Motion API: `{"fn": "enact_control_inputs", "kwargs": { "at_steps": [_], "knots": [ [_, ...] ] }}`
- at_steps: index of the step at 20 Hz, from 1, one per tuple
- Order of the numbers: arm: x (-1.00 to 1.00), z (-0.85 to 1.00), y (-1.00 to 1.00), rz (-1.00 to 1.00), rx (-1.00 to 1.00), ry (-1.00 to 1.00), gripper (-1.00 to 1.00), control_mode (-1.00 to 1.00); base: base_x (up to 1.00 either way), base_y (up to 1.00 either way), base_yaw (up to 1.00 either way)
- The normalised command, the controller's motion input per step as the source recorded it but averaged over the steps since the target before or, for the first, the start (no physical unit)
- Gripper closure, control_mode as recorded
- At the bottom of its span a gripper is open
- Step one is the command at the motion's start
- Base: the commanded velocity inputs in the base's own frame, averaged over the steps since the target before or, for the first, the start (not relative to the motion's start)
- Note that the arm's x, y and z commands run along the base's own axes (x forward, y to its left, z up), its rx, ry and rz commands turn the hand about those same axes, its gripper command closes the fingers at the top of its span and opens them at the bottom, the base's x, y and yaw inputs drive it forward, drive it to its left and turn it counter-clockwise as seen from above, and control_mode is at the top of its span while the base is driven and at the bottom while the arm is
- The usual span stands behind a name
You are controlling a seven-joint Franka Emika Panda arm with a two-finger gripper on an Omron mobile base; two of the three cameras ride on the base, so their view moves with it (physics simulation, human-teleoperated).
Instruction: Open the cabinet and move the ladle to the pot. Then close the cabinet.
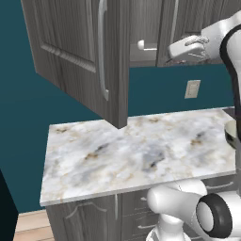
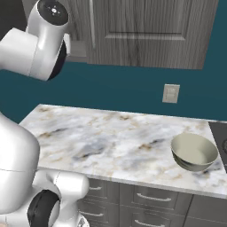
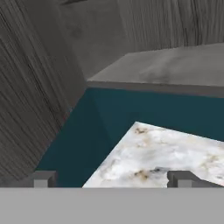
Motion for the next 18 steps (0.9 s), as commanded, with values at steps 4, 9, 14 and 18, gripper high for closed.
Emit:
{"fn": "enact_control_inputs", "kwargs": {
  "at_steps": [4,9,14,18],
  "knots": [
    [0.44,0.00,-0.47,-0.44,-0.04,-0.21,-1.00,-1.00,0.00,0.00,0.00],
    [0.49,0.00,-0.42,-0.41,0.00,-0.13,-1.00,-1.00,0.00,0.00,0.00],
    [0.61,0.02,-0.23,-0.29,0.00,0.00,-1.00,-1.00,0.00,0.00,0.00],
    [0.61,0.06,-0.24,-0.19,0.00,0.00,-1.00,-1.00,0.00,0.00,0.00]
  ]
}}
